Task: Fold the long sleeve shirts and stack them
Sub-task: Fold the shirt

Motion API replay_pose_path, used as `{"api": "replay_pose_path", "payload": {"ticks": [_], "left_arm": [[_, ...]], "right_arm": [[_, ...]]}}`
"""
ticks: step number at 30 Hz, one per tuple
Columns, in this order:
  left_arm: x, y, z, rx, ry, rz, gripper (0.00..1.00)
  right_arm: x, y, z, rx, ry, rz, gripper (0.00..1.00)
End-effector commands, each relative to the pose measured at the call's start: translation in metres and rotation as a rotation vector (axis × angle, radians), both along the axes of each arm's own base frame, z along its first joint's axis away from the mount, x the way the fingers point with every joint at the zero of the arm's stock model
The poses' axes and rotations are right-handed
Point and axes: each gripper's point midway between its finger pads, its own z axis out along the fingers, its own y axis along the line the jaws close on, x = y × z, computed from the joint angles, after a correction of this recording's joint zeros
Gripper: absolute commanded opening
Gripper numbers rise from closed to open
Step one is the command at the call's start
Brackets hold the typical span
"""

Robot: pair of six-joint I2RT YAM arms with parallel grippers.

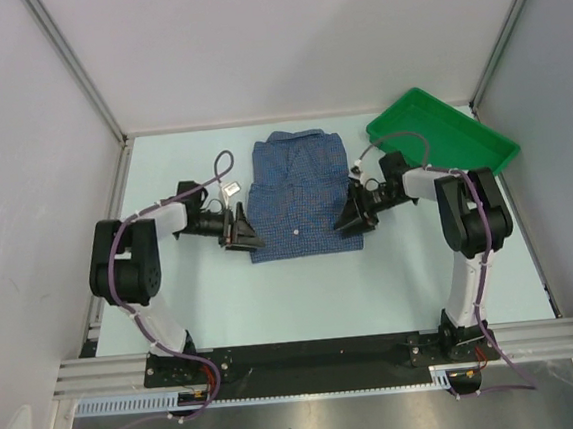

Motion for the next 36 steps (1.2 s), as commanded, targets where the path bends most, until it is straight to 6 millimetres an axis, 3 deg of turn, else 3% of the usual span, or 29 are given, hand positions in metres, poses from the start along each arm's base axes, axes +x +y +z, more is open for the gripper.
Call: {"api": "replay_pose_path", "payload": {"ticks": [1,3,4,7,8,10,13,16,18,19,20,21,22,23,24,26,27,28,29,30,31,32,34,36], "left_arm": [[-0.024,-0.029,0.008,-0.012,-0.104,-0.177,0.93],[-0.021,-0.036,-0.008,0.014,-0.029,-0.138,0.93],[-0.007,-0.036,-0.022,0.048,-0.063,-0.101,0.92],[0.014,-0.03,-0.049,0.12,0.005,-0.019,0.89],[0.019,-0.029,-0.051,0.128,-0.002,-0.01,0.88],[0.028,-0.021,-0.043,0.138,-0.04,0.0,0.88],[0.026,-0.008,-0.021,0.19,-0.218,-0.091,0.86],[0.031,0.009,0.004,0.326,-0.511,-0.146,0.86],[0.04,0.011,0.008,0.467,-0.754,-0.23,0.86],[0.031,0.01,0.016,0.502,-0.868,-0.252,0.86],[0.022,-0.006,0.016,0.525,-0.992,-0.34,0.86],[0.035,-0.009,0.025,0.606,-1.135,-0.318,0.85],[0.024,-0.011,0.016,0.643,-1.191,-0.347,0.85],[0.014,-0.028,0.015,0.638,-1.275,-0.417,0.84],[0.024,-0.034,0.022,0.678,-1.361,-0.381,0.84],[0.011,-0.049,0.006,0.691,-1.406,-0.445,0.81],[0.016,-0.058,0.011,0.691,-1.455,-0.422,0.79],[0.013,-0.059,0.003,0.713,-1.461,-0.438,0.79],[0.003,-0.07,-0.003,0.708,-1.496,-0.492,0.78],[0.002,-0.078,-0.003,0.703,-1.54,-0.496,0.78],[-0.002,-0.075,-0.014,0.74,-1.552,-0.527,0.77],[-0.011,-0.084,-0.018,0.722,-1.591,-0.58,0.76],[-0.007,-0.081,-0.033,0.789,-1.604,-0.607,0.74],[0.001,-0.075,-0.044,0.865,-1.619,-0.624,0.7]], "right_arm": [[0.007,0.038,0.035,0.06,-0.162,0.111,0.61],[0.011,0.042,0.023,0.05,-0.135,0.102,0.58],[0.017,0.041,0.014,0.045,-0.14,0.088,0.57],[0.026,0.022,-0.029,-0.021,-0.079,0.043,0.5],[0.025,0.015,-0.047,-0.047,-0.039,0.032,0.47],[0.025,-0.002,-0.056,-0.074,0.009,0.004,0.42],[0.016,-0.008,-0.041,-0.077,-0.018,0.044,0.37],[0.012,-0.001,-0.003,-0.03,-0.057,0.075,0.34],[0.024,0.008,0.024,-0.003,-0.136,0.085,0.33],[0.035,0.014,0.032,0.008,-0.185,0.077,0.33],[0.045,0.02,0.04,0.013,-0.195,0.054,0.33],[0.052,0.028,0.043,0.008,-0.229,0.056,0.33],[0.063,0.034,0.04,0.009,-0.272,0.054,0.33],[0.069,0.038,0.038,-0.001,-0.288,0.054,0.33],[0.08,0.048,0.043,0.004,-0.337,0.068,0.33],[0.093,0.058,0.028,-0.018,-0.363,0.082,0.33],[0.104,0.065,0.034,-0.012,-0.409,0.09,0.33],[0.108,0.074,0.033,-0.006,-0.436,0.103,0.33],[0.114,0.078,0.018,-0.022,-0.421,0.106,0.33],[0.117,0.082,0.016,-0.026,-0.427,0.111,0.32],[0.127,0.088,0.02,-0.018,-0.465,0.107,0.32],[0.131,0.09,0.008,-0.037,-0.454,0.1,0.32],[0.139,0.092,0.002,-0.044,-0.464,0.094,0.32],[0.144,0.088,-0.018,-0.076,-0.437,0.082,0.32]]}}
